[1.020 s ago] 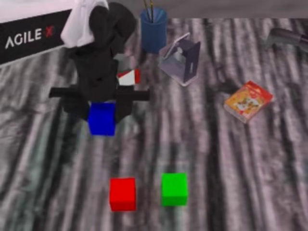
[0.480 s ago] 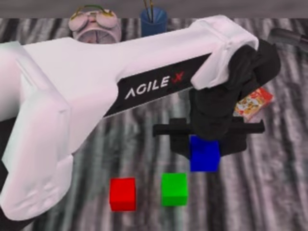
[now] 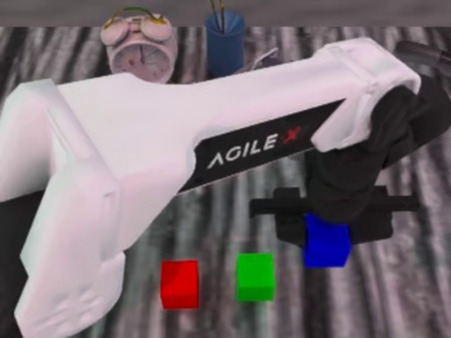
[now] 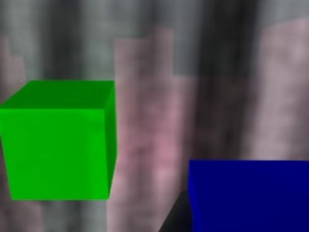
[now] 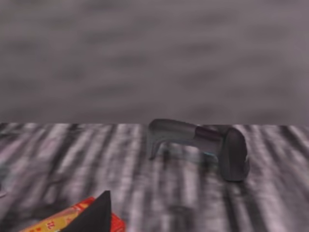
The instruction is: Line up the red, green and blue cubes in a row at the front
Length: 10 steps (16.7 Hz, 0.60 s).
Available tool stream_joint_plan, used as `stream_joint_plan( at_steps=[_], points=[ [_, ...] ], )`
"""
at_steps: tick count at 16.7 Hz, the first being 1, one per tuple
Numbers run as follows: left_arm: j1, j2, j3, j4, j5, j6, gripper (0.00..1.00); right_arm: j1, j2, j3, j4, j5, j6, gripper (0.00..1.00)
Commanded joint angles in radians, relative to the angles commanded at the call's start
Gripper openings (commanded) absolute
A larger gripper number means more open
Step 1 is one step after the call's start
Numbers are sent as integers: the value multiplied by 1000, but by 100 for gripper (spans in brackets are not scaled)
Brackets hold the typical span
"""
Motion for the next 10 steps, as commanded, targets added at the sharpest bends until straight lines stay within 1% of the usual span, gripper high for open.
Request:
stream_joint_plan(
  at_steps=[2, 7, 10],
  points=[
    [-1, 5, -35, 38, 2, 1, 0, 0, 0, 0, 0, 0, 0, 100],
    [-3, 36, -185, 223, 0, -1, 0, 0, 0, 0, 0, 0, 0, 100],
    [-4, 43, -208, 247, -1, -3, 0, 0, 0, 0, 0, 0, 0, 100]
  ],
)
